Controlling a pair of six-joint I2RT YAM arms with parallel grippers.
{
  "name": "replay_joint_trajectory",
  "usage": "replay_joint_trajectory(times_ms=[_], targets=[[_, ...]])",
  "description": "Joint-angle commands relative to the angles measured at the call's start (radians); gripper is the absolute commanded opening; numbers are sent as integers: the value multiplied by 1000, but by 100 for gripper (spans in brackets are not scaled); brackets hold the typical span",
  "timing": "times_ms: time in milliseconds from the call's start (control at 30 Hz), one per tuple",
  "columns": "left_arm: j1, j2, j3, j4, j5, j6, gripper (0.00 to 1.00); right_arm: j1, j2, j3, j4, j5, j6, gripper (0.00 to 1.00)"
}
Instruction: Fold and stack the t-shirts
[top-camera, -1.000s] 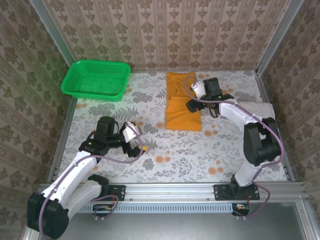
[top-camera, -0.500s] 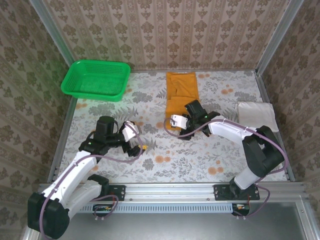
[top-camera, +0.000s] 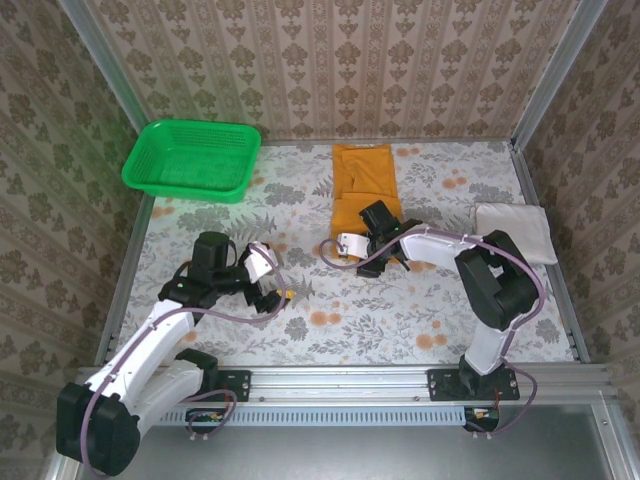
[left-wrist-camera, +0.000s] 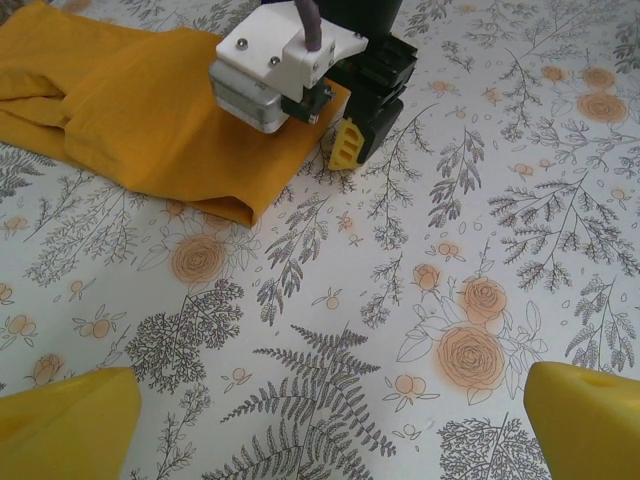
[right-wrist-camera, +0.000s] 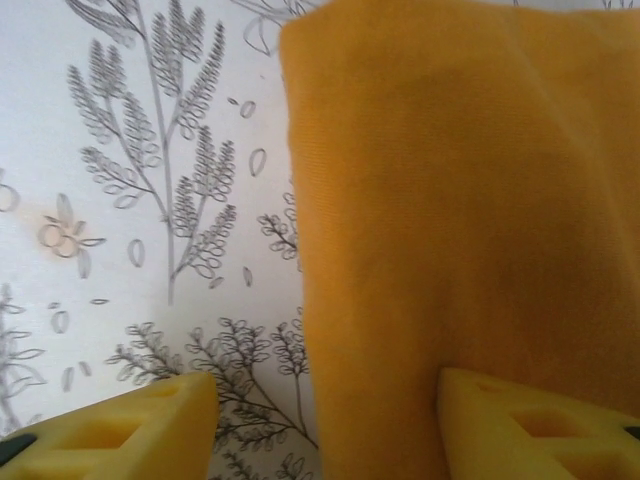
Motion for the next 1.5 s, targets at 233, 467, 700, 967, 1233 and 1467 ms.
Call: replay_joint_trajectory(times_ms=[233,467,700,967,1233,1467], targets=[[8,-12,-6,-4,31,0,100,5,94,51,-14,142,-28,26],[10,-17,-2,-2,41,-6,100,26,-4,0,-65,119,7,0],[9,1,-1,98,69,-120,100,127,-181,-89,-208,85,141,0],[11,89,69,128,31,-277,100,264,-376,-155,-397,51,273,0],[-102,326,182,242,-328,-862,100,273,-484,-138,-455,30,236,0],[-175,634,294,349,-425,-1319,85,269,-518,-133,-459,35,209,0]])
